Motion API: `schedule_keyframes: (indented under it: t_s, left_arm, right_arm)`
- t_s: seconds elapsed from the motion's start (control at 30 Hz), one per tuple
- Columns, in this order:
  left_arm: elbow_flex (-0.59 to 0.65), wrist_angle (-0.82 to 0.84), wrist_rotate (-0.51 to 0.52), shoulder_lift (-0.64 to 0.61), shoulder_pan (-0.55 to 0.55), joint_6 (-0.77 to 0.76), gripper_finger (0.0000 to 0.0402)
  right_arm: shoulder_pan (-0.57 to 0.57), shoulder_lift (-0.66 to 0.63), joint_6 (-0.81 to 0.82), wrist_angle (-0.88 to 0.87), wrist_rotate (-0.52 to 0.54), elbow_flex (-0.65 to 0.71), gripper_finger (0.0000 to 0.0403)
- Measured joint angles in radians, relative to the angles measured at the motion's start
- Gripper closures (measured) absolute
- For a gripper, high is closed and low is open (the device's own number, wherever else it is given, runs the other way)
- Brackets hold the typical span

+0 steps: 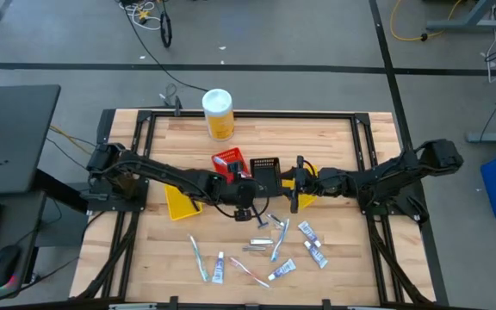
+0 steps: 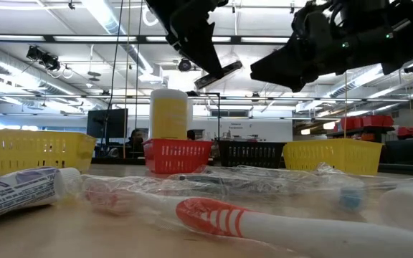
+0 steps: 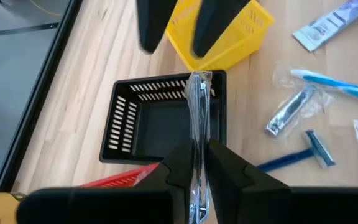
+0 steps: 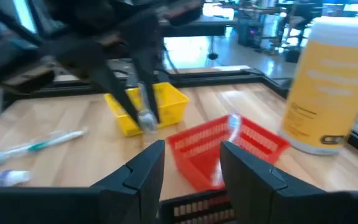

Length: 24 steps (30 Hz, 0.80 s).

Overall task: Pick & Place Travel size toiletries
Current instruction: Put the silver nail cutter into the black bin

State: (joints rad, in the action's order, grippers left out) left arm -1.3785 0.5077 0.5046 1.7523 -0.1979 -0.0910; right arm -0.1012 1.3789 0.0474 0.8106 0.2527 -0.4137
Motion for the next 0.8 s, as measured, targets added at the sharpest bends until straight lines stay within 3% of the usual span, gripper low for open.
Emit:
schedule_keyframes:
  t_s: [0.27,0.53,0.8]
  left_arm:
    - [0.0,-0.018,0.016,0.0,0.032,0.006,0.0365]
    - [0.0,-0.152,0.0,0.0,0.054,0.07,0.0367]
    - [0.0,-0.155,0.009,0.0,0.054,0.071,0.0366]
  right_arm:
    - [0.049,0.026,0.044,0.074,-0.132,-0.003,0.0237]
    - [0.065,0.058,0.019,0.086,-0.132,-0.045,0.0236]
    - [0.07,0.058,-0.014,0.08,-0.132,-0.069,0.0257]
